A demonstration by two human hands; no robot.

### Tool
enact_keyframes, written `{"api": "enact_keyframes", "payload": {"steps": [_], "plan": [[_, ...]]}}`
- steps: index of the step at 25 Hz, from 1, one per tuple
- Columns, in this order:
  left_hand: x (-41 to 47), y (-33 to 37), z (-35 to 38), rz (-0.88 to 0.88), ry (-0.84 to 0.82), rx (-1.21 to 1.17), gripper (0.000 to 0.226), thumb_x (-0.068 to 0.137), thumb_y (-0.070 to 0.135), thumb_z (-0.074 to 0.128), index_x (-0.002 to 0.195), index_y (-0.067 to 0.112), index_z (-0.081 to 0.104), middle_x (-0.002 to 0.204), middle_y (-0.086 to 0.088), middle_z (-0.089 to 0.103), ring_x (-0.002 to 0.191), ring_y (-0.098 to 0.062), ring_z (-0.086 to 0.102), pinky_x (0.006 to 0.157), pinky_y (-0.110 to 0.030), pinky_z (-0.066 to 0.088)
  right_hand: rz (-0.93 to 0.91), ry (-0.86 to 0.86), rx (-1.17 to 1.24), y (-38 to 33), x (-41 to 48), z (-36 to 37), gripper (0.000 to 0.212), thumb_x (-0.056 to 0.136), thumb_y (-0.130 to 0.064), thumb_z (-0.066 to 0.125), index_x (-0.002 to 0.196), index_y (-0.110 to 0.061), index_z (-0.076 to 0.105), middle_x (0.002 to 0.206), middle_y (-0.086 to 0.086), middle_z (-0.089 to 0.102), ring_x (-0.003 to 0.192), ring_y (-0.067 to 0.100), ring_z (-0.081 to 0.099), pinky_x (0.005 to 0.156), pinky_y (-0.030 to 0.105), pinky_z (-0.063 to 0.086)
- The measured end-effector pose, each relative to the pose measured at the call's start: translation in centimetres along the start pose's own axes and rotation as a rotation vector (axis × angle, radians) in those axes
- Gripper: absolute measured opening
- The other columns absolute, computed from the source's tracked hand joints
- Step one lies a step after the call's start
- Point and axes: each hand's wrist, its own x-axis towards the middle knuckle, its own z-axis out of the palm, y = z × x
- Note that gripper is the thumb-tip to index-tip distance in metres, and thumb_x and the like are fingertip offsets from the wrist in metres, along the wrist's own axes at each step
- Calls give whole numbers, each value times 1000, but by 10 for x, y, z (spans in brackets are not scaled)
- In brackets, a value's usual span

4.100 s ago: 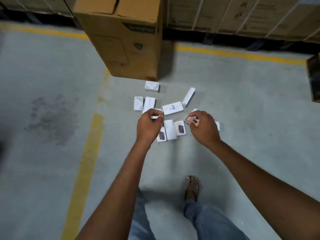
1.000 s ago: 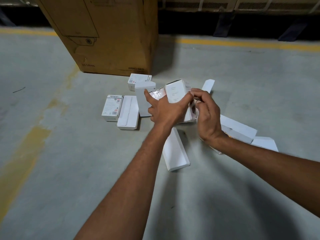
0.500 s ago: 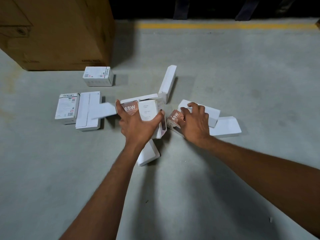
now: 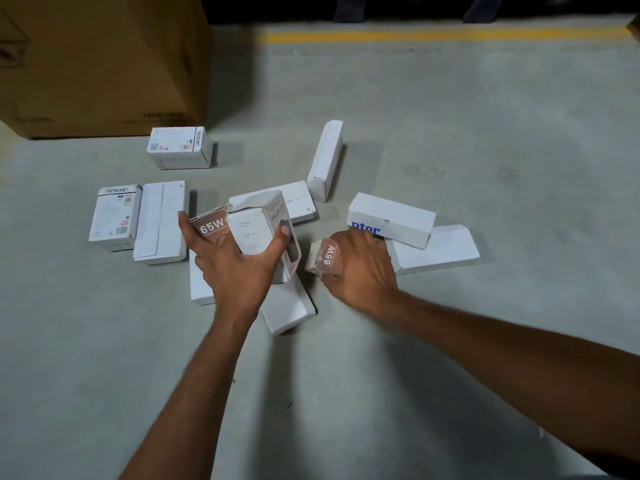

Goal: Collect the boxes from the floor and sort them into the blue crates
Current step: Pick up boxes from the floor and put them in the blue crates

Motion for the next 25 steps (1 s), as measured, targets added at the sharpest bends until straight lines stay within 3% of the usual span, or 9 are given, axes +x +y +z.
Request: {"api": "enact_keyframes", "payload": {"steps": [2,4,7,11,13,15,17,21,25], "plan": [[8,-8,-12,2,71,-42,99,65,89,59,142,28,59,168,4,-19,155,-17,10,117,-20,9,-5,-45,131,-11,15,-8,59,73,-48,73,121,-19,57,110,3,64,101,28,61,87,40,48],[17,-18,-26,-1,136,-55,107,65,92,60,147,25,53,168,4,-18,156,-17,8,123,-27,14,-7,-79,185,-26,28,-17,62,76,-52,73,127,-22,54,117,3,66,106,28,61,92,39,48],[27,-37,-52,-58,267,-64,108,67,85,68,153,24,45,168,3,-17,150,-26,24,123,-40,27,-6,12,271,-50,45,-32,64,77,-54,76,129,-24,54,122,1,65,112,26,59,93,38,46],[32,-59,-98,-197,373,-71,103,65,82,70,150,30,47,168,5,-20,141,-32,34,120,-44,30,-68,12,402,-93,76,-52,64,75,-49,79,129,-26,53,124,-5,65,113,22,59,95,38,48],[29,-67,-126,-219,404,-129,117,64,81,71,159,27,31,172,4,1,145,-32,30,121,-39,24,-129,-58,421,-128,90,-65,63,74,-49,79,128,-29,53,123,-9,65,110,19,61,92,37,50],[27,-70,-153,-236,446,-284,139,65,73,76,163,22,-8,152,10,51,148,-27,23,120,-31,14,-155,-95,467,-165,103,-81,66,72,-48,82,130,-30,55,123,-11,67,106,15,63,88,33,53],[30,-69,-182,-242,485,-375,145,66,68,79,158,22,-23,135,12,66,149,-24,20,123,-35,9,-136,-104,518,-202,118,-98,68,70,-47,85,130,-27,57,121,-10,69,104,12,65,83,29,53],[30,-62,-242,-268,570,-372,134,61,74,75,160,35,-5,151,0,53,147,-24,22,126,-40,12,-97,-204,507,-274,142,-130,68,67,-47,89,124,-26,57,113,-7,69,103,17,64,87,32,54],[28,-83,-269,-306,644,-359,127,62,71,81,159,35,8,159,1,40,135,-8,19,121,-28,15,-32,-363,577,-320,149,-104,60,71,-49,87,119,-24,59,108,-8,69,99,17,65,84,32,55]]}}
